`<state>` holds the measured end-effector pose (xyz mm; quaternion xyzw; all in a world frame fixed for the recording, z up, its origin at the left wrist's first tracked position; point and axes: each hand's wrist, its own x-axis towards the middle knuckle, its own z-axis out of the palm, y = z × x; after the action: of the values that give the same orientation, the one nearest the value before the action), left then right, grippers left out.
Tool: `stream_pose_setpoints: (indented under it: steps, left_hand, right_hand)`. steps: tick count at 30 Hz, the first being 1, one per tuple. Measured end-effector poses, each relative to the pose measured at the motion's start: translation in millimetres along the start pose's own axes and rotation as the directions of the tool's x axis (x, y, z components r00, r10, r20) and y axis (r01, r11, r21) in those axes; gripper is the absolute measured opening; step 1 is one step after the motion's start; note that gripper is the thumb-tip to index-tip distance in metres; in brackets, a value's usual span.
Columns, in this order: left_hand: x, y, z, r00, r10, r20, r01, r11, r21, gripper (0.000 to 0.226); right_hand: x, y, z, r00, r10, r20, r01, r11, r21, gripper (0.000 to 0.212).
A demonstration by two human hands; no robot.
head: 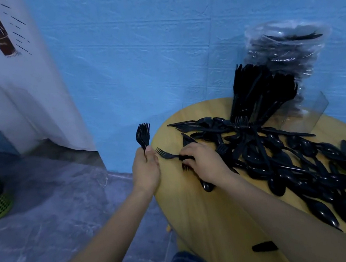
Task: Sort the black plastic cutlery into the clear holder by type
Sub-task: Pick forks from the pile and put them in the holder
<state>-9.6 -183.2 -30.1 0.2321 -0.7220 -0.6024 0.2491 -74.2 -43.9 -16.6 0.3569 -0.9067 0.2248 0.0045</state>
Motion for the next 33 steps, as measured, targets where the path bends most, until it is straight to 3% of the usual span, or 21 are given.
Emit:
stream_pose_setpoints:
  steps: [6,11,16,20,23,27,33]
  left_hand:
    - [0,2,15,0.999,0.012,0.044,-0.014,0.999,0.040,0.030]
    - [-4,6,27,0.995,0.025,0.096,-0.028,0.999,0.030,0.031]
    - [-5,6,29,0.990,0.024,0.140,-0.030,0.999,0.041,0.031]
    - [-10,15,32,0.982,0.056,0.181,-0.053,0.998,-0.017,0.032]
    - [-14,22,36,0.978,0.050,0.202,-0.028,0.993,-0.111,0.030]
    - [-17,27,42,0.972,0.064,0.226,-0.026,0.986,-0.165,0.028]
    - [-15,27,36,0.970,0.110,0.216,-0.092,0.991,-0.092,0.033]
  right_hand:
    - [-10,14,-14,0.996,0.084,-0.007,-0.084,0.996,-0.037,0.024]
    - [-8,12,-23,0.987,0.161,0.007,-0.161,0.986,0.037,0.005]
    - [-8,16,-30,0.948,0.287,-0.137,-0.224,0.908,0.355,0.004]
    - [-6,9,-39,0.903,0.344,-0.257,-0.145,0.806,0.573,0.012]
    - [-2,-4,-37,0.928,0.298,-0.222,-0.099,0.774,0.625,0.012]
    - [2,-13,-29,0.941,0.305,-0.144,-0.146,0.754,0.641,0.011]
    - [4,-22,-27,0.942,0.332,-0.040,-0.190,0.628,0.755,0.007]
